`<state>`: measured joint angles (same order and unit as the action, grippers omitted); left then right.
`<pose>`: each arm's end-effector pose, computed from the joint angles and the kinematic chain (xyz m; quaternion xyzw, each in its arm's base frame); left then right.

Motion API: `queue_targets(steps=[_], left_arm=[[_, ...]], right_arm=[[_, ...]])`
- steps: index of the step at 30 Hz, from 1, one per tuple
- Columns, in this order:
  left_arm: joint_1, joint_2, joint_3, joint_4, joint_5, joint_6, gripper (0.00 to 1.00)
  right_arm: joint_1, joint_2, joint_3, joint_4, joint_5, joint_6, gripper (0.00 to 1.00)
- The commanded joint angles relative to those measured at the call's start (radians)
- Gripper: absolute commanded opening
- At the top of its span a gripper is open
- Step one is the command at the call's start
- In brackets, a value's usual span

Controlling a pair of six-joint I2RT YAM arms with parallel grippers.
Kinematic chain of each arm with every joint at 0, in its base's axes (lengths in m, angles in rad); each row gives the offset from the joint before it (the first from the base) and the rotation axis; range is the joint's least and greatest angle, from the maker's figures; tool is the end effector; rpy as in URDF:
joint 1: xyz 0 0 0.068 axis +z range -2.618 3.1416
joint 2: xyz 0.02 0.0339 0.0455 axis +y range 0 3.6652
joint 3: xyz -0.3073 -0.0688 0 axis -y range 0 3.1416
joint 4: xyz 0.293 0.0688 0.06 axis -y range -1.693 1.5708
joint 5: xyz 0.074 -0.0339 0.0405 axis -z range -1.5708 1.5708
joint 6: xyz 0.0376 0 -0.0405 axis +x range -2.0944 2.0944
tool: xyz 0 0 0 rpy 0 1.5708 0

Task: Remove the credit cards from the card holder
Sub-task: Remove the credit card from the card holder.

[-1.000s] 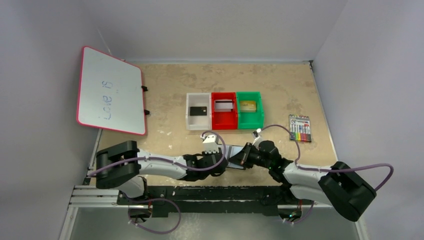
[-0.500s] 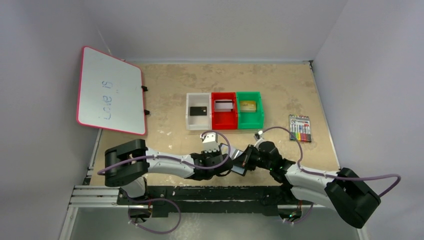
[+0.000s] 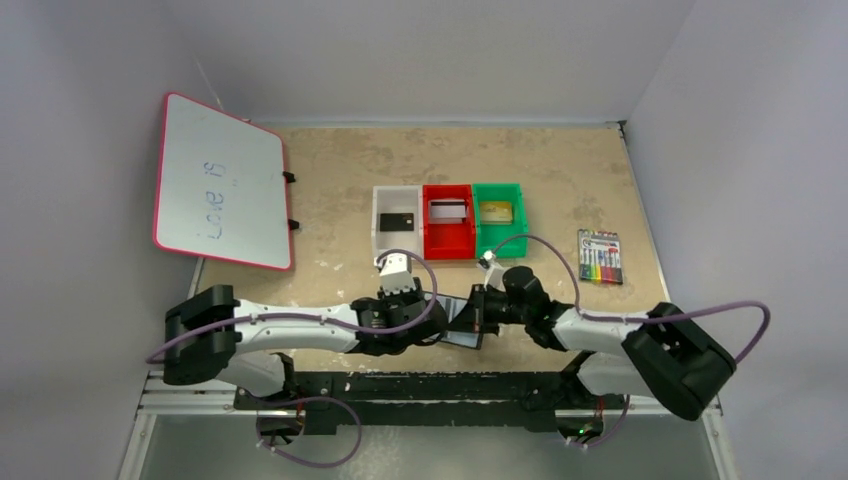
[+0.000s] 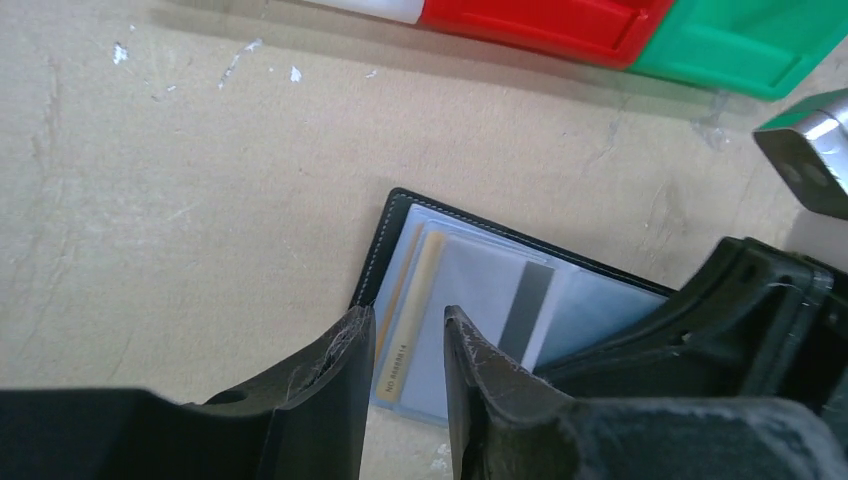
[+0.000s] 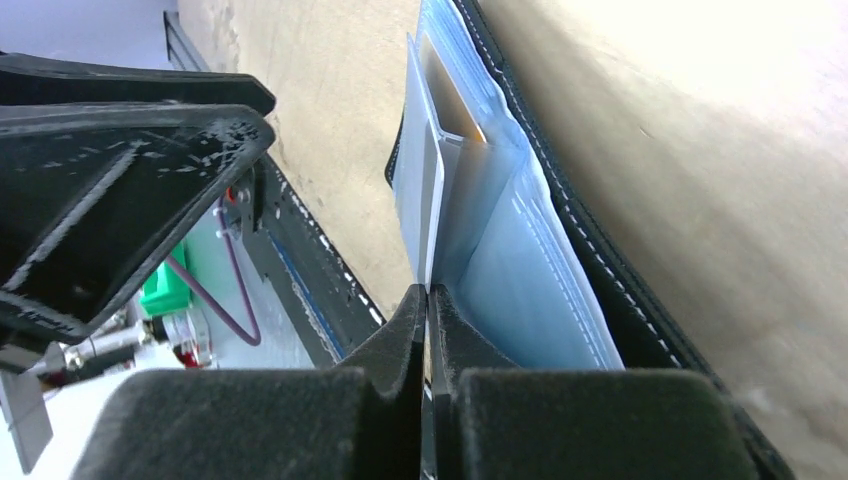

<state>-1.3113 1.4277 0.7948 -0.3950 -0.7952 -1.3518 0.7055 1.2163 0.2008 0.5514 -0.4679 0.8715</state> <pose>0.1029 -0.2828 0.2068 -0.1218 0.8859 -0.1518 0.4210 0.1527 0.1523 0.1362 -0.0528 0.8348 0.5016 0.2205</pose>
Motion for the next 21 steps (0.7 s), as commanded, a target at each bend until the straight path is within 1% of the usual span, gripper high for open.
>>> queue_targets(steps=[1, 3, 4, 6, 11, 13, 14, 17, 21], left_arm=[[0.0, -0.071, -0.017, -0.066, -0.055, -0.021, 0.32], [0.0, -0.089, -0.039, -0.059, -0.048, -0.015, 0.33], [0.001, -0.094, -0.047, -0.047, -0.043, -0.005, 0.34], [0.0, -0.098, -0.054, -0.032, -0.035, 0.012, 0.35], [0.005, -0.088, -0.065, 0.038, -0.001, 0.071, 0.36], [0.022, -0.074, -0.078, 0.107, 0.043, 0.104, 0.36], [0.038, -0.062, -0.087, 0.168, 0.074, 0.12, 0.36], [0.073, -0.02, -0.102, 0.268, 0.142, 0.14, 0.33], [0.09, 0.037, -0.11, 0.295, 0.17, 0.128, 0.24]], right_arm=[[0.005, 0.107, 0.096, 0.094, -0.129, -0.138, 0.0], [0.005, 0.196, 0.134, 0.142, -0.215, -0.165, 0.0], [0.005, 0.239, 0.154, 0.146, -0.234, -0.173, 0.0], [0.005, 0.299, 0.177, 0.126, -0.225, -0.179, 0.0], [0.0, 0.372, 0.197, 0.121, -0.151, -0.148, 0.0], [0.0, 0.394, 0.199, 0.136, -0.124, -0.117, 0.0], [0.0, 0.405, 0.195, 0.159, -0.118, -0.103, 0.0], [-0.001, 0.426, 0.178, 0.215, -0.103, -0.055, 0.0], [-0.004, 0.438, 0.152, 0.281, -0.101, 0.005, 0.0]])
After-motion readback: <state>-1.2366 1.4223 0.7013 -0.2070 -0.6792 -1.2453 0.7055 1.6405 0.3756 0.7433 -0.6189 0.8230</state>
